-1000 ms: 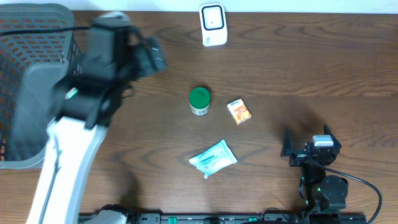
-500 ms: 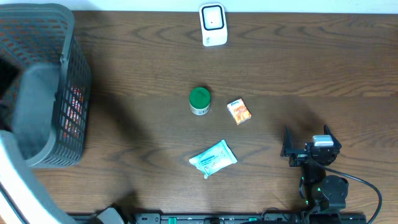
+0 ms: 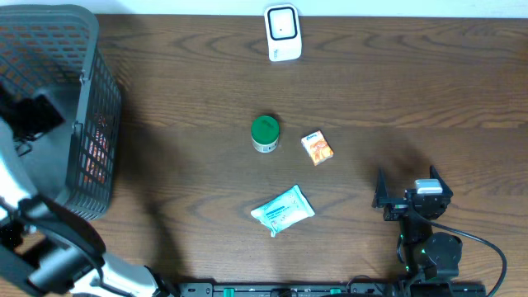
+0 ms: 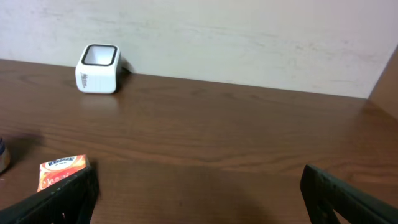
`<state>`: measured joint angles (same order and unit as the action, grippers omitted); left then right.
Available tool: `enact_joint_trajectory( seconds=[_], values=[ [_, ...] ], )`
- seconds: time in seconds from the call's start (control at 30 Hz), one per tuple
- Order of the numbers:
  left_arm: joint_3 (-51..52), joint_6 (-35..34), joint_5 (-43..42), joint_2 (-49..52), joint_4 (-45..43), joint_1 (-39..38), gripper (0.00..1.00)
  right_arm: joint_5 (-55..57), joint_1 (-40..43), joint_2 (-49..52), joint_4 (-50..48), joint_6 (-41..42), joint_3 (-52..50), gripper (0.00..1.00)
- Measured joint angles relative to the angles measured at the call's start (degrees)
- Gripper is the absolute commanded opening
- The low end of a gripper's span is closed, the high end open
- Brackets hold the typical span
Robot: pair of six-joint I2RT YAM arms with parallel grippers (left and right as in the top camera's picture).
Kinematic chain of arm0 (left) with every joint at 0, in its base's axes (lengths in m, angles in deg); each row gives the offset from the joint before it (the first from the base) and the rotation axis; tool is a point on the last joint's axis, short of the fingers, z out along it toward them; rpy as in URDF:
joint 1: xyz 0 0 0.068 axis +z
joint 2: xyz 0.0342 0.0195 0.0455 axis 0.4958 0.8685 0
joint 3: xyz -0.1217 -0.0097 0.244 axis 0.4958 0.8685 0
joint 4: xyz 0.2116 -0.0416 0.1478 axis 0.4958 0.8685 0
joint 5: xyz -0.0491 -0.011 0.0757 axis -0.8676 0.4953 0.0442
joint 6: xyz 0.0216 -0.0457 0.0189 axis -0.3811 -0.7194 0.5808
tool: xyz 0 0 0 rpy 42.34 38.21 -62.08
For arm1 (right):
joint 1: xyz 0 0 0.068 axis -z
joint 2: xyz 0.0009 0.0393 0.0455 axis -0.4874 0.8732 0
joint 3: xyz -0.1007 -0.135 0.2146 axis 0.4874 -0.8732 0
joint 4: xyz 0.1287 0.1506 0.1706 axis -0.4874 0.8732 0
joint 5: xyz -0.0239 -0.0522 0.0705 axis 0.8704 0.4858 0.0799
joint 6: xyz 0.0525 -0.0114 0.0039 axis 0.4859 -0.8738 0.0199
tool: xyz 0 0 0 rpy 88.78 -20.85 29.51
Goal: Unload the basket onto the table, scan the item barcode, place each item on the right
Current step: 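Reach left gripper into basket and grasp red TOP chocolate bar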
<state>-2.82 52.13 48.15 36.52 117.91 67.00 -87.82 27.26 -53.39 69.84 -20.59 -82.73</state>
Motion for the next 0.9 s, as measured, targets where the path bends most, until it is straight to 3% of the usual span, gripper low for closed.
enact_joint_trajectory(
  seconds=[0.27,0.63,0.7,0.77,0.9],
  values=[
    [0.07,11.87,-0.42,7.56,1.07,-3.69,0.98,0.0,-0.02,0.0,0.0,0.0,0.0,0.99],
    [0.11,17.66,-0.7,16.2,2.84,-4.5,0.99,0.0,-0.02,0.0,0.0,-0.02,0.0,0.99],
    [0.09,18.12,-0.9,17.31,3.06,-4.5,0.87,0.0,-0.02,0.0,0.0,-0.02,0.0,0.99],
    [0.0,18.6,-0.57,17.46,3.13,-4.59,0.64,0.0,-0.02,0.0,0.0,0.0,0.0,0.99],
    [-0.09,18.97,0.2,17.68,2.67,-4.48,0.34,0.0,-0.02,0.0,0.02,-0.02,0.0,0.99]
  ],
)
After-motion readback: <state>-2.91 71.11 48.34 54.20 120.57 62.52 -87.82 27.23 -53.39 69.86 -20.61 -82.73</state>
